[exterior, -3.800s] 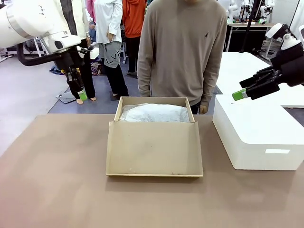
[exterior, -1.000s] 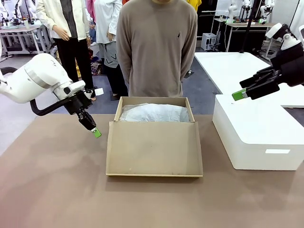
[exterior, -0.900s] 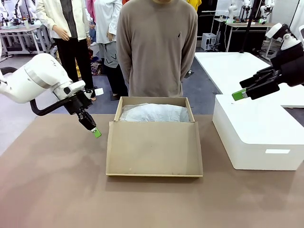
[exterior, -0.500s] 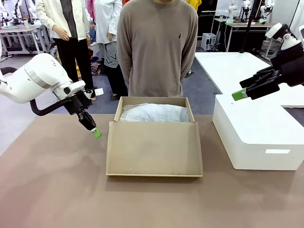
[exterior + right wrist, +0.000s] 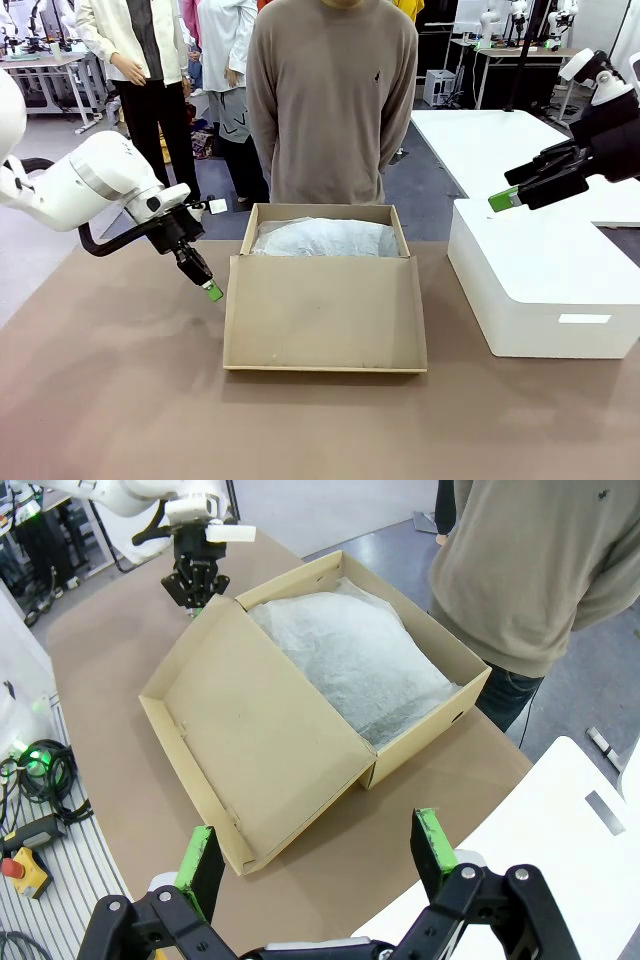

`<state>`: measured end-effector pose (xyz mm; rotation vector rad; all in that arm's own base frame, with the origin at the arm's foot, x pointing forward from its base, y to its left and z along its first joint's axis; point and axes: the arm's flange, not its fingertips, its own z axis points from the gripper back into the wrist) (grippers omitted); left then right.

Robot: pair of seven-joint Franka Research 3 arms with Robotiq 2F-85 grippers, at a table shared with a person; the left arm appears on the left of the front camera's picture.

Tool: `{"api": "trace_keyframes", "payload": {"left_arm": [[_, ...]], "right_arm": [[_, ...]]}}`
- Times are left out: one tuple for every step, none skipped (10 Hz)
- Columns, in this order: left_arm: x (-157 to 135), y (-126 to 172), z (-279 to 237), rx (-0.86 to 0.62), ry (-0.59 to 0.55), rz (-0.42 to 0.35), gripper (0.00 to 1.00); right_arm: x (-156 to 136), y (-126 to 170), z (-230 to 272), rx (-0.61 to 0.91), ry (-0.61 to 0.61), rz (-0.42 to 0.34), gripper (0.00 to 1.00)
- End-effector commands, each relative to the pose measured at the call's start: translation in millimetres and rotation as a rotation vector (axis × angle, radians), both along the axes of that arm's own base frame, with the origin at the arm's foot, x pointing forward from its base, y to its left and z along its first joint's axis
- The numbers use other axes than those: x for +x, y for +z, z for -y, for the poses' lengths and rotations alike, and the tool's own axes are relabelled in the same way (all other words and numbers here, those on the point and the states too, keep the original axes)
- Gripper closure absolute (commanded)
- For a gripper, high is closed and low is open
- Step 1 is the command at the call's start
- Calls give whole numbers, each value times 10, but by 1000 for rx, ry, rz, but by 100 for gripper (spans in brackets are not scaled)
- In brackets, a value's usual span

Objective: Pack the shoes into the box.
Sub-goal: Close the Shoes Box.

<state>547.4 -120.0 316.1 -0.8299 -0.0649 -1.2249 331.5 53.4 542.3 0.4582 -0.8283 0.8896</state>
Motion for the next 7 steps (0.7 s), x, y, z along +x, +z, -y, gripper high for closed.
{"api": "trace_keyframes", "payload": {"left_arm": [[42, -38, 50, -56, 0, 11, 100], [41, -81, 83, -57, 0, 5, 100], [39, -119, 101, -54, 0, 1, 100], [36, -145, 112, -59, -1, -1, 100], [41, -172, 130, -68, -2, -1, 100], [45, -208, 156, -72, -2, -6, 100], [47, -236, 183, -79, -9, -10, 100]], "right_arm": [[23, -5, -1, 13, 18, 12, 0], [23, -5, -1, 13, 18, 12, 0], [23, -5, -1, 13, 18, 12, 0], [23, -5, -1, 13, 18, 12, 0], [23, -5, -1, 13, 18, 12, 0], [23, -5, -1, 13, 18, 12, 0], [23, -5, -1, 13, 18, 12, 0]]}}
